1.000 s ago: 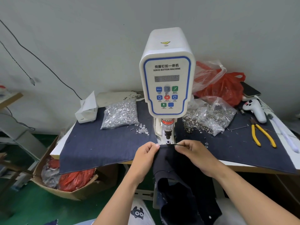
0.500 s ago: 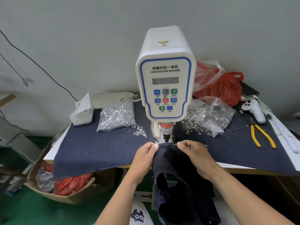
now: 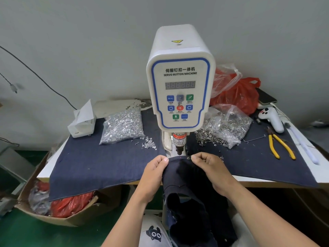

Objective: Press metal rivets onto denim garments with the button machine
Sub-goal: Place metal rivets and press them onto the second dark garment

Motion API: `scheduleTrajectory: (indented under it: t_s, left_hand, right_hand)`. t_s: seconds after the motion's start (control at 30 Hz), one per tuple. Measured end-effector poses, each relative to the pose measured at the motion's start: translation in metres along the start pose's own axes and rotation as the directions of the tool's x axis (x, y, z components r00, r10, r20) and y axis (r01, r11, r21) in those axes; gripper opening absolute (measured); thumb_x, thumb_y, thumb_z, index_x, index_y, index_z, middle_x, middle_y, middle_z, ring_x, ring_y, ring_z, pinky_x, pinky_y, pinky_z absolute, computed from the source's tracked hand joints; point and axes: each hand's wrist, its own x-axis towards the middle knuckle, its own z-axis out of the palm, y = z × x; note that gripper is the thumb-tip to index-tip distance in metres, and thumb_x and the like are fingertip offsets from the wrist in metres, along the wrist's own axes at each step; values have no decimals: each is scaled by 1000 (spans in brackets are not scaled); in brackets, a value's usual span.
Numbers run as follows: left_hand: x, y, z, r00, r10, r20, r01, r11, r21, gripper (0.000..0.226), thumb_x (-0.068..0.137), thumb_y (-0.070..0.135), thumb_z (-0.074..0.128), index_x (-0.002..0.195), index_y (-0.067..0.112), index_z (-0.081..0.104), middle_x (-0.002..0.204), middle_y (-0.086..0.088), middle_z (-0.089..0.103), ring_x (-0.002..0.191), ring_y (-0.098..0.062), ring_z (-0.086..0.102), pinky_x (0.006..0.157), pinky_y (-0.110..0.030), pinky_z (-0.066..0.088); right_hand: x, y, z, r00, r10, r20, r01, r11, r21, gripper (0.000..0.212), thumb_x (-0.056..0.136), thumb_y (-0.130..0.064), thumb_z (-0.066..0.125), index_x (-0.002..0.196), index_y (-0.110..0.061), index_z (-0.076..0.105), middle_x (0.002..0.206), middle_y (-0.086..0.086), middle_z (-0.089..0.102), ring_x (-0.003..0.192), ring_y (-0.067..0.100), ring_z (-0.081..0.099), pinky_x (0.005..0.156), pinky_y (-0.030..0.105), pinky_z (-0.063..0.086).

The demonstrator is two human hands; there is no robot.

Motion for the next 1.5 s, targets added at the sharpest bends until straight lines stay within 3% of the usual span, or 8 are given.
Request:
scheduleTrajectory:
  t_s: [0.3, 0.5, 1.0, 1.17, 1.33, 1.4, 1.5]
  left_hand:
    - [1, 0, 0, 1000, -17, 7, 17, 998, 54, 33, 97, 50, 54, 79, 23, 60, 77, 2, 54, 75, -13, 47, 71, -36, 39]
    - [1, 0, 0, 1000, -21, 0, 21, 998, 58, 31, 95, 53, 55, 74, 29, 57, 75, 5, 51, 72, -10, 44, 69, -35, 37]
    - [1, 2, 0, 999, -35, 11, 34, 998, 51, 42, 98, 49, 54, 84, 10, 56, 80, -2, 54, 78, -18, 46, 74, -39, 39]
    - [-2, 7, 2, 1000, -27, 7, 26, 998, 62, 40, 99, 49, 54, 85, 12, 58, 79, 0, 57, 77, -15, 49, 72, -37, 41]
    - [-10, 13, 6, 1000, -19, 12, 19, 1000, 10, 42, 100, 48, 56, 90, 8, 62, 82, -3, 60, 80, -17, 51, 75, -37, 42]
    - [-17, 14, 8, 999, -10, 37, 10, 1000, -2, 40, 101, 46, 57, 90, 9, 65, 84, -1, 62, 81, -15, 52, 76, -36, 43]
    - [-29, 20, 11, 990, 5, 137, -13, 998, 58, 31, 103, 42, 58, 87, 16, 68, 82, 4, 64, 80, -11, 56, 72, -27, 46]
  right_hand:
    - [1, 2, 0, 1000, 2, 3, -2, 1000, -21, 19, 98, -30, 68, 86, -18, 77, 83, 3, 66, 84, 13, 55, 84, 33, 43]
    - [3, 3, -1, 1000, 11, 5, -11, 1000, -24, 20, 98, -31, 68, 88, -16, 77, 83, 4, 62, 84, 15, 52, 84, 35, 41]
    - [0, 1, 1, 1000, 29, 8, -29, 1000, 10, 20, 98, -30, 68, 86, -17, 77, 82, 3, 68, 82, 11, 60, 82, 31, 46]
    - [-1, -1, 1, 999, 35, 14, -35, 999, 2, 21, 99, -32, 67, 89, -16, 77, 84, 4, 69, 84, 13, 61, 84, 32, 47]
    - [-7, -9, -1, 995, 44, 89, -46, 999, 12, 20, 101, -25, 63, 88, -16, 75, 86, 2, 70, 85, 11, 61, 84, 32, 46]
    - [-12, -16, -2, 987, 35, 158, -28, 998, -48, 20, 100, -28, 62, 87, -16, 71, 83, -2, 65, 82, 8, 56, 81, 30, 42]
    - [-20, -30, -2, 963, -10, 271, 98, 945, -312, 23, 99, -42, 63, 84, -24, 69, 89, -9, 61, 77, 1, 52, 72, 17, 39]
